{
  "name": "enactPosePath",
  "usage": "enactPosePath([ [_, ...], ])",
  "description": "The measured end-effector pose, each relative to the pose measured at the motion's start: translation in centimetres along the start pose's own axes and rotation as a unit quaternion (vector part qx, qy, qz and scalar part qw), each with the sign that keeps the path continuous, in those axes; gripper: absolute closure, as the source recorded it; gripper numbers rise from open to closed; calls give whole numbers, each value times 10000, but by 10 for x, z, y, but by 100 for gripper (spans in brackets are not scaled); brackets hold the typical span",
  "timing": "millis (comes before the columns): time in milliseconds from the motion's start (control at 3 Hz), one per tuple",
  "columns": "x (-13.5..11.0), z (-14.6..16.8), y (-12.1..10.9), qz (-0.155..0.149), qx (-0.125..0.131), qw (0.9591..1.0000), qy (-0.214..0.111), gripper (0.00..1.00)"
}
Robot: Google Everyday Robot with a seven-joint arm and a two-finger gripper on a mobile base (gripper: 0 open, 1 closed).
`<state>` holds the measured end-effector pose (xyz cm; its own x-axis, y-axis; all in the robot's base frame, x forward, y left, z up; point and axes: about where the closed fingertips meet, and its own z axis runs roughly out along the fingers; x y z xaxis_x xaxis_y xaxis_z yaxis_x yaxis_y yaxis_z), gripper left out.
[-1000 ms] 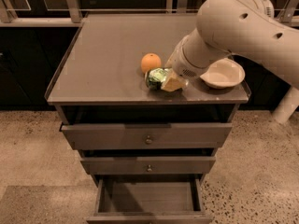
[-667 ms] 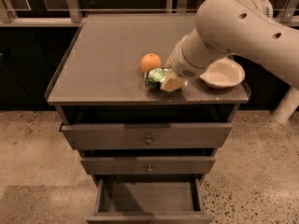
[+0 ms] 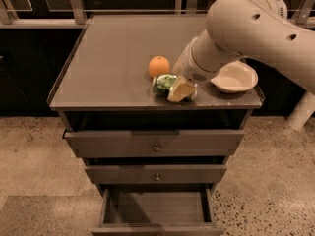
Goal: Pick green can from bottom drawer and place on counter
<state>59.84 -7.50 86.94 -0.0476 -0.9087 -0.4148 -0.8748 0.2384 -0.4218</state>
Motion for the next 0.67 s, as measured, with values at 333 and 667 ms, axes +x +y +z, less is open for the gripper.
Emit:
enactPosePath([
  [333, 0, 0, 0, 0, 0, 10000, 0, 0],
  [667, 0, 0, 0, 0, 0, 10000, 0, 0],
])
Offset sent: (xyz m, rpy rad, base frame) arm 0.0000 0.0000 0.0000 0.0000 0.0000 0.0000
